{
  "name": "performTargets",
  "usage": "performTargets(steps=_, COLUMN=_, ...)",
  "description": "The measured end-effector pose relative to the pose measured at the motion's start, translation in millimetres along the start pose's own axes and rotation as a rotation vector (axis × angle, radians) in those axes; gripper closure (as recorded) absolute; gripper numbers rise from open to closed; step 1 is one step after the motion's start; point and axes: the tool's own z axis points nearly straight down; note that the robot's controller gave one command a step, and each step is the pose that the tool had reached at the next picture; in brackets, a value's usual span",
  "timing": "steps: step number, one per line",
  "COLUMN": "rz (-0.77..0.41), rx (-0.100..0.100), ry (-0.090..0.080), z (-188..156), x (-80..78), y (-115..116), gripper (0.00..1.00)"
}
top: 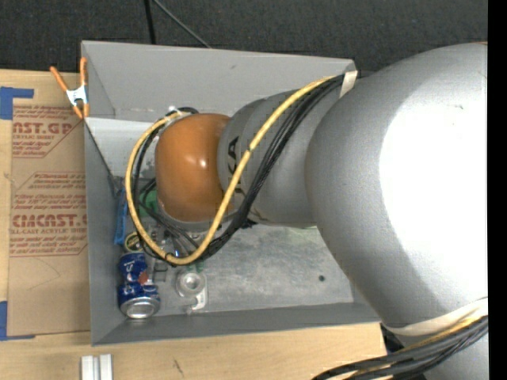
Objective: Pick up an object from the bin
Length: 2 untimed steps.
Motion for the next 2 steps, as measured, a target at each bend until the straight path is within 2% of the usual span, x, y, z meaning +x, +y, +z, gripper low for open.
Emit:
performTargets(steps=1, rz=0.002, rx=-0.002, ry=-0.007, z=-87.4, x=15.4, y=4.5, gripper=1.0)
performTargets(steps=2, rz=0.123, rx=0.001, ry=0.0, z=-55.6, x=-5.5, y=7.6, gripper=1.0)
